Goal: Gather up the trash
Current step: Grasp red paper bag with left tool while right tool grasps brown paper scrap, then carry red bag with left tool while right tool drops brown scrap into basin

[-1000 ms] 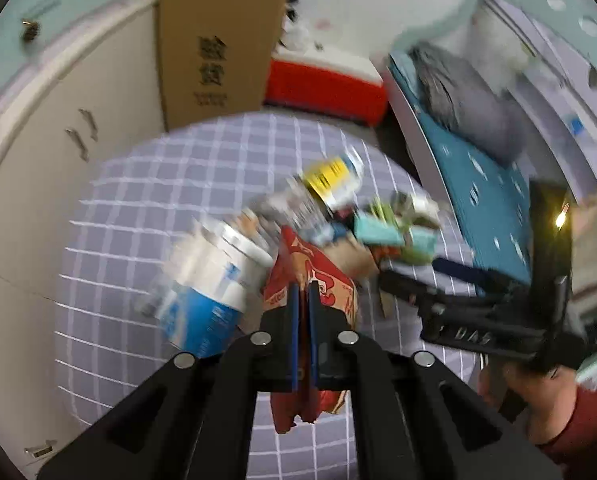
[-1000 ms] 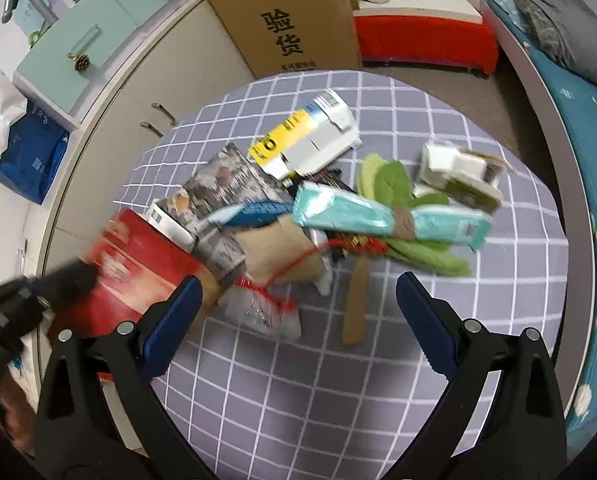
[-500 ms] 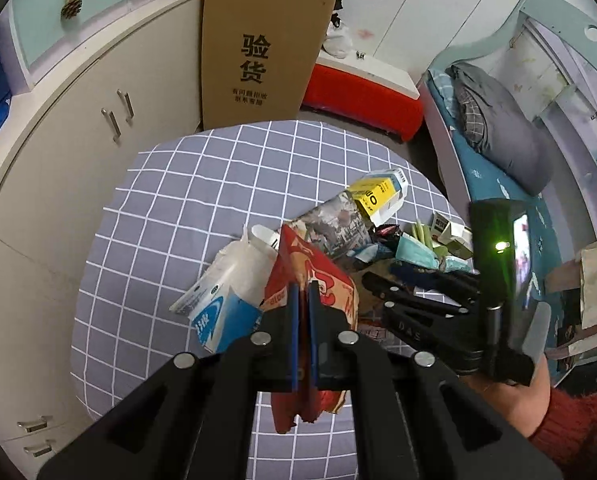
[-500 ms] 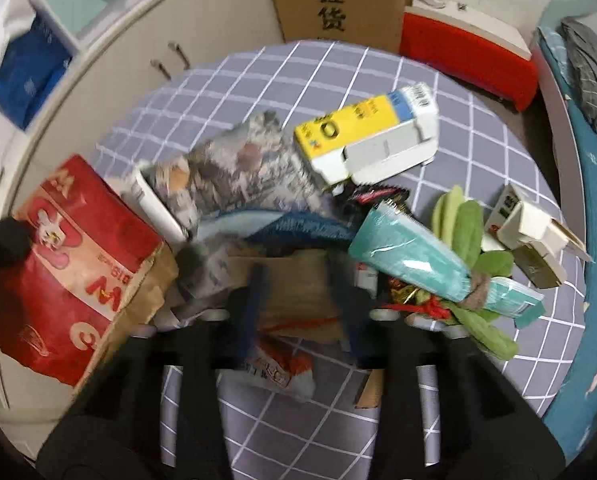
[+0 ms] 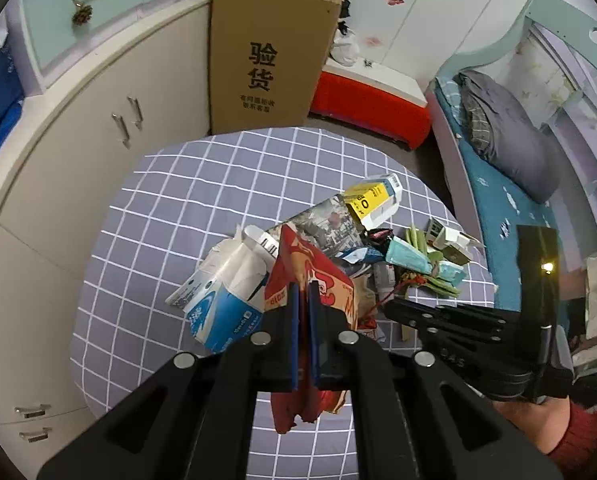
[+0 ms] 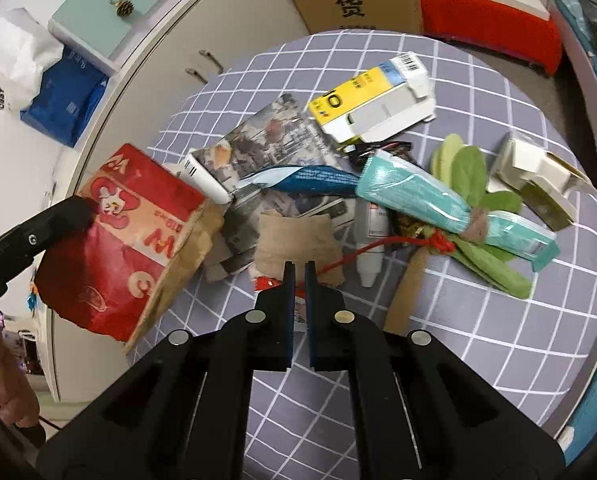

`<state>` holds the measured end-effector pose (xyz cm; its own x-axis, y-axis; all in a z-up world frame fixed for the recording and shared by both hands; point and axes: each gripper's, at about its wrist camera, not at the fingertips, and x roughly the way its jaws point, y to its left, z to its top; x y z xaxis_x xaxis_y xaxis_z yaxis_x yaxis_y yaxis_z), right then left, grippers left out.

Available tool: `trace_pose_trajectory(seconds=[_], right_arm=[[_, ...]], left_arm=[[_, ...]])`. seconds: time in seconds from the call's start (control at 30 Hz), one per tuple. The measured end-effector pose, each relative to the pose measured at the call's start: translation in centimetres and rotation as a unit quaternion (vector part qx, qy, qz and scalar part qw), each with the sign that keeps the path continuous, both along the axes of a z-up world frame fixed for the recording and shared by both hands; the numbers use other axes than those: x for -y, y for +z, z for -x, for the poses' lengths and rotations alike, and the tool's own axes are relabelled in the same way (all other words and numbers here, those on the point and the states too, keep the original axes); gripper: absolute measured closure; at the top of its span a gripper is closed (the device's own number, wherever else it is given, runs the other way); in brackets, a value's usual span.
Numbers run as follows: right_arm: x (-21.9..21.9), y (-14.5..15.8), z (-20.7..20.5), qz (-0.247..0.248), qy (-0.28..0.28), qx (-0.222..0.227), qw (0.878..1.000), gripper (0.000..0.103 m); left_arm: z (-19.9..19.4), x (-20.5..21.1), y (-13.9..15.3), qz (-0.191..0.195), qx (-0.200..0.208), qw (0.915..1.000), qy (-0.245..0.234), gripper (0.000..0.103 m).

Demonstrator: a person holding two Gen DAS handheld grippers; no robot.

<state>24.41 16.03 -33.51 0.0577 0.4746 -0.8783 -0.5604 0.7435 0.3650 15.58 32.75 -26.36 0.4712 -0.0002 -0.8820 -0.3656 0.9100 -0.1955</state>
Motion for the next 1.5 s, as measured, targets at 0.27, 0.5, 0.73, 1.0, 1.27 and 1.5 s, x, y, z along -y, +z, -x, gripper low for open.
trace_pose_trajectory(seconds=[0.27, 0.5, 0.73, 1.0, 1.27, 1.5], right_arm=[[-4.3, -1.2, 0.6, 0.016, 0.032, 0.032, 0.999, 0.04], [-7.8, -3.4, 1.7, 0.076, 0.085, 0.074, 0.991, 0.072], [-5.4, -0.5, 1.4, 0.013, 0.065, 0.045, 0.997, 0.089], [1.0, 5.4, 0.3, -0.084, 0.017, 0.017, 0.996, 0.089], [13.1, 9.9, -1.1, -0.132, -0.052, 0.031, 0.989, 0.089], [25.9, 9.8, -3.2, -0.118, -0.144, 0.039, 0.982, 0.089]], left_arm=[[0.8, -1.2, -0.2, -0.027, -0.011, 0.9992, 0.029, 0.099], [1.2, -1.9, -1.3, -0.027, -0.019, 0.9986, 0.043, 0.099], [1.1, -0.9, -0.4, -0.024, -0.009, 0.9985, 0.049, 0.099], [-0.2, 3.8, 3.1, -0.032, 0.02, 0.9987, 0.034, 0.099], [-4.1, 13.6, 7.0, -0.039, 0.062, 0.9969, -0.03, 0.099], [-9.2, 24.0, 6.6, -0.028, 0.061, 0.9921, -0.107, 0.098]])
